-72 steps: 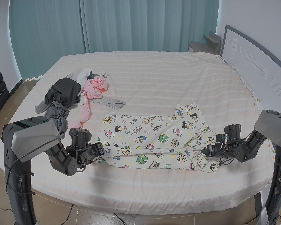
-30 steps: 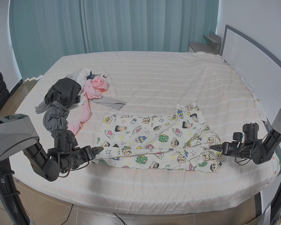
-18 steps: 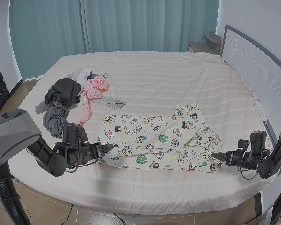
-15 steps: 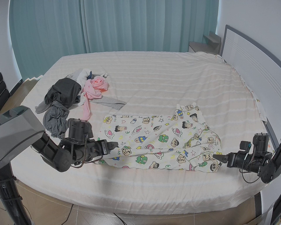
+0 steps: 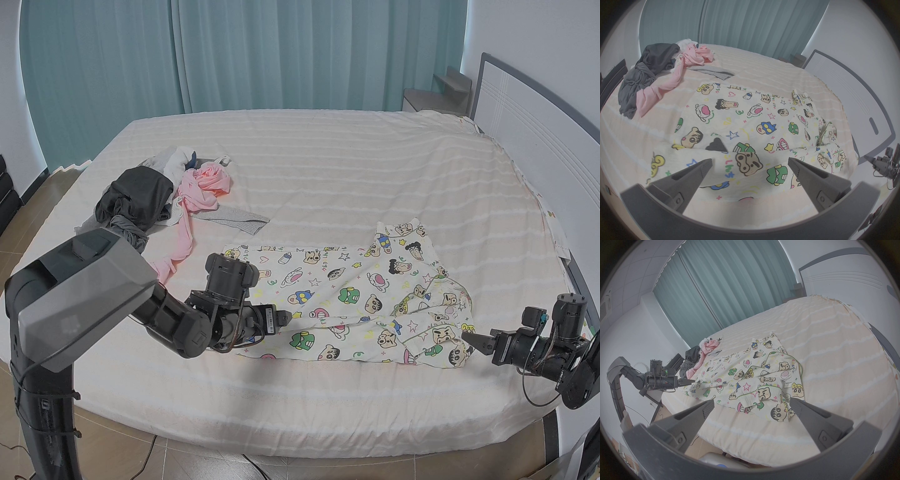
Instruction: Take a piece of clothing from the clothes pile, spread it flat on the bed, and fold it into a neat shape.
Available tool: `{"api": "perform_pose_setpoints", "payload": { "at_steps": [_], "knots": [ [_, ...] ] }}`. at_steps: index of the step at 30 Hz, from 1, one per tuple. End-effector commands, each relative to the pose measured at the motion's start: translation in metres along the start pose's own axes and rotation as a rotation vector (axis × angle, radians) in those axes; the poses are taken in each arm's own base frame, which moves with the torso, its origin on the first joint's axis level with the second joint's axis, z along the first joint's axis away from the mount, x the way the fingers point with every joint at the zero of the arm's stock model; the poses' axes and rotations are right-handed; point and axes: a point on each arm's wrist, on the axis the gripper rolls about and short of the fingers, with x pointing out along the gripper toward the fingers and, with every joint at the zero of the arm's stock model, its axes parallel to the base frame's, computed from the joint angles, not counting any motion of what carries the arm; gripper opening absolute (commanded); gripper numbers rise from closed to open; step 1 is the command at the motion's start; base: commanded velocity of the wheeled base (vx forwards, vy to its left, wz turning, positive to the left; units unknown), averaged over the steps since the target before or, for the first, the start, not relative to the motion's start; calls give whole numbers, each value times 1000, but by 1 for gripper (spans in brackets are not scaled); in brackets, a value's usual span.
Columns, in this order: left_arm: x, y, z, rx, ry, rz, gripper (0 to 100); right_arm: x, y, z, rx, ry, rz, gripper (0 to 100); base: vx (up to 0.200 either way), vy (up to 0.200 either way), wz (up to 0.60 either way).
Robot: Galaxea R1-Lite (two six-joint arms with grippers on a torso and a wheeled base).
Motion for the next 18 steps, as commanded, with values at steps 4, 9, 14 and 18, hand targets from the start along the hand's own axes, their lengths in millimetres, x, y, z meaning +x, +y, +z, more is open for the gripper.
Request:
{"api": "perform_pose_setpoints", "payload": {
  "at_steps": [4, 9, 14, 18],
  "knots": [
    [16, -10, -15, 15, 34, -4, 100, 0, 0, 2, -2, -9, -1, 100, 0, 0, 0],
    [6, -18, -11, -6, 23, -22, 100, 1, -1, 1, -1, -6, 0, 100, 0, 0, 0],
    [-7, -20, -13, -5, 32, -28, 100, 1, -1, 1, 0, -4, 0, 100, 0, 0, 0],
    [-9, -20, -23, 6, 61, -25, 100, 2, -1, 1, 0, -4, 1, 100, 0, 0, 0]
  ]
}}
